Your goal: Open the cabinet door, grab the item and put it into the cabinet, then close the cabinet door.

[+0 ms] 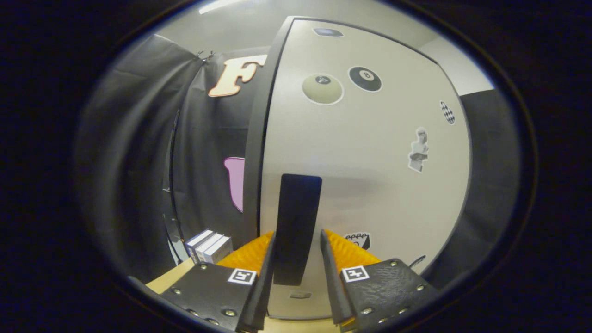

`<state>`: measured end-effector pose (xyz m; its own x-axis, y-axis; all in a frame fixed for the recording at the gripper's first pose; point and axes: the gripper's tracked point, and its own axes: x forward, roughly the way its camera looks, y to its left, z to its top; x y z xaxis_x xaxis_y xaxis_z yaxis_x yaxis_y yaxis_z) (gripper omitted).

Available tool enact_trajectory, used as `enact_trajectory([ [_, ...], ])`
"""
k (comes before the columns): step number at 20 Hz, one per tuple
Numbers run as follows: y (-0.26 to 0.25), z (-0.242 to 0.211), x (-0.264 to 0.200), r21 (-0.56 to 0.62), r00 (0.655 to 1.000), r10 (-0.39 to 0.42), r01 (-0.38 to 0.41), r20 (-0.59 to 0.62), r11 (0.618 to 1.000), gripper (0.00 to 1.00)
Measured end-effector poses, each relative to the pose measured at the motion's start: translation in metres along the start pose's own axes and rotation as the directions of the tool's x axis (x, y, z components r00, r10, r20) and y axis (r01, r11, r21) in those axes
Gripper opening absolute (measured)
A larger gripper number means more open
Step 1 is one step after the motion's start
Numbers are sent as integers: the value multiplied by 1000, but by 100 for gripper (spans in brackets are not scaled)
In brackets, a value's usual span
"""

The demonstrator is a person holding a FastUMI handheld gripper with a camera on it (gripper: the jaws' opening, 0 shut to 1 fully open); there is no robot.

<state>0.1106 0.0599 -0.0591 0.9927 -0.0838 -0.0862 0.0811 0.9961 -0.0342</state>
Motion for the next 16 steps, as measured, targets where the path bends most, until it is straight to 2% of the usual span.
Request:
enact_trajectory([
  [4, 5, 0, -1, -16, 1000, 26, -26, 10, 1000, 53],
  [6, 8, 0, -2, -13, 1000, 19, -19, 13, 1000, 30],
  [8, 8, -1, 0, -5, 1000, 20, -20, 9, 1000, 29],
  [9, 8, -1, -1, -3, 1000, 24, -24, 5, 1000, 21],
  [11, 6, -4, 0, 3, 1000, 25, -25, -2, 1000, 21],
  [13, 7, -2, -1, 10, 1000, 27, -27, -2, 1000, 11],
  [16, 8, -2, -2, 7, 999, 33, -33, -5, 999, 11],
])
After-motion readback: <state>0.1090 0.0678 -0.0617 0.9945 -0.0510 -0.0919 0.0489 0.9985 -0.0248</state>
